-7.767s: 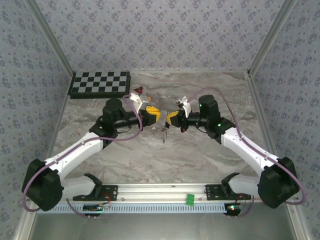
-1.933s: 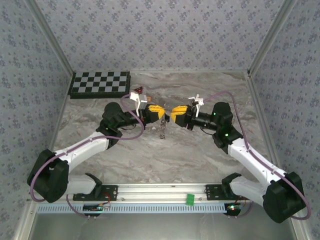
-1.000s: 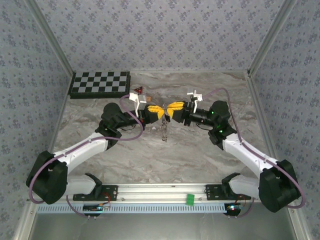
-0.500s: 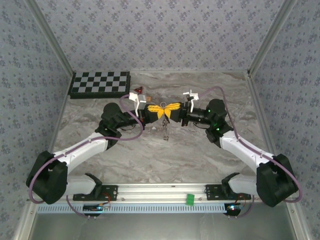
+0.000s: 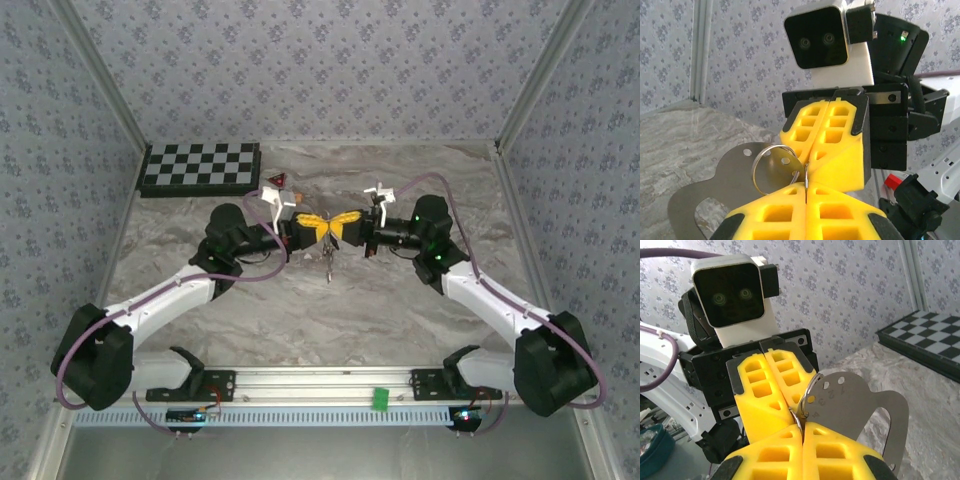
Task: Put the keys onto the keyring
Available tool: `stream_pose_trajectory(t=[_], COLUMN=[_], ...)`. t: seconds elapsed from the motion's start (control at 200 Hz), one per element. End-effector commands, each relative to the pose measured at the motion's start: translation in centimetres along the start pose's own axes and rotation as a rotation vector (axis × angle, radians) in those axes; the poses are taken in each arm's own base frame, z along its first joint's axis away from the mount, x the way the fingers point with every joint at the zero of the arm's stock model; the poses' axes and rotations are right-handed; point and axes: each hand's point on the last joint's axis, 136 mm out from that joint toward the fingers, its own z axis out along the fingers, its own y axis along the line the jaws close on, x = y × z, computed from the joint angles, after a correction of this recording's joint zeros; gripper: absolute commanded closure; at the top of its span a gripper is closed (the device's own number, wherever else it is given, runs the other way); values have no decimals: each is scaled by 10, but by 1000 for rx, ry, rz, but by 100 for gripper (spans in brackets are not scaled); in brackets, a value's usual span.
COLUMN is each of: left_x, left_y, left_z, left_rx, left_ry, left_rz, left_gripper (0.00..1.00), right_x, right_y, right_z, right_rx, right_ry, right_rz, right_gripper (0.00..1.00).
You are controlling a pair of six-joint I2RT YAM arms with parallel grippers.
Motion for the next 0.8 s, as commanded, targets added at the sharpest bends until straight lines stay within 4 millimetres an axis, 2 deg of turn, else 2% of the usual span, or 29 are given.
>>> stream_pose_trajectory(t=[0.0,0.06,0.44,0.57,0.61,0.62,0.635,0.795], left_x=[-24,-21,-10,-4,-3,-3,-2,4], left_y=[-4,-3,-6,-6,-6,-6,-6,-2], left_z=[-5,-6,-12,-13,-12,-13,-13,-12], left_rx=[6,2,2,5,5,3,5,1], left_ry=[-24,-6,84,119,126,128,131,153], left_rz=[64,60,93,104,107,106,105,106], left_gripper=[84,80,73,72,71,71,71,70], right_x=[-6,-2,12,11,17,9,6,9], right_y=[7,5,-2,-1,-2,1,2,8], right_z=[-7,-8,-11,-6,-6,-4,-3,1], right_rx=[5,22,91,102,104,103,102,84], right_ry=[57,105,291,371,413,408,415,536], right_rz=[-60,-68,-83,-81,-77,-94,-101,-110], right_gripper=[100,100,100,100,100,100,100,100])
